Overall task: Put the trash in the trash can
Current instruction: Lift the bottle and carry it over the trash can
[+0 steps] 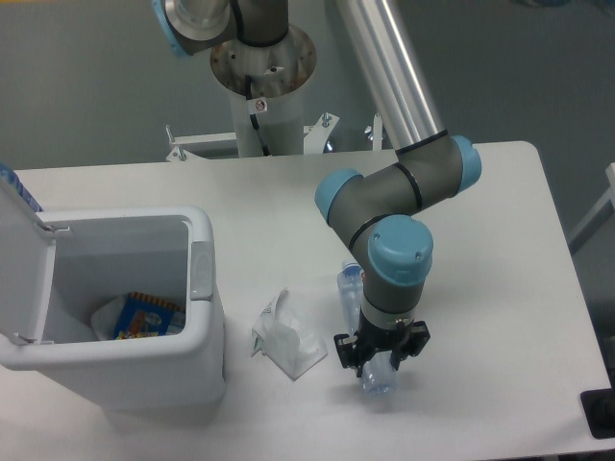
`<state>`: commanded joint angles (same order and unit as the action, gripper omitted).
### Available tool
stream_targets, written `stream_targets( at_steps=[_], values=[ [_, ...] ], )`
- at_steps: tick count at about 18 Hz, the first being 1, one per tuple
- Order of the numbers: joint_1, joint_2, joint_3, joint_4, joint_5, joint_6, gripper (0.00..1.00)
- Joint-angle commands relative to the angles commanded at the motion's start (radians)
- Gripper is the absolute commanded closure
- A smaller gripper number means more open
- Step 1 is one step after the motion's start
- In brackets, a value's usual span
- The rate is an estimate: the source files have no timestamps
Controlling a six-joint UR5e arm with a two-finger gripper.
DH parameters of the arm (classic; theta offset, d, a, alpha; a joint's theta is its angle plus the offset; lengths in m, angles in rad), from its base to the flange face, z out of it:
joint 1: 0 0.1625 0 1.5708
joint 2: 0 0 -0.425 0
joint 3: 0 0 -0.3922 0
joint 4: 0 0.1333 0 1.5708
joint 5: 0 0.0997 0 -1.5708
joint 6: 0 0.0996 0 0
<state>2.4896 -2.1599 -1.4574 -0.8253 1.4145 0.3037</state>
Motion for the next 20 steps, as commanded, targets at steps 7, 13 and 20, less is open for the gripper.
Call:
stream_targets(
  at_steps=[7,13,20],
  values=[
    [0.0,0.023,0.035,0.001,-0.011,0.005,0.38],
    [0.024,0.104,0.133,0.005,-0.213,-0.055,0.38],
    [0.028,0.193,0.249,0.014,-0.288,-0.104,0.38]
  ],
)
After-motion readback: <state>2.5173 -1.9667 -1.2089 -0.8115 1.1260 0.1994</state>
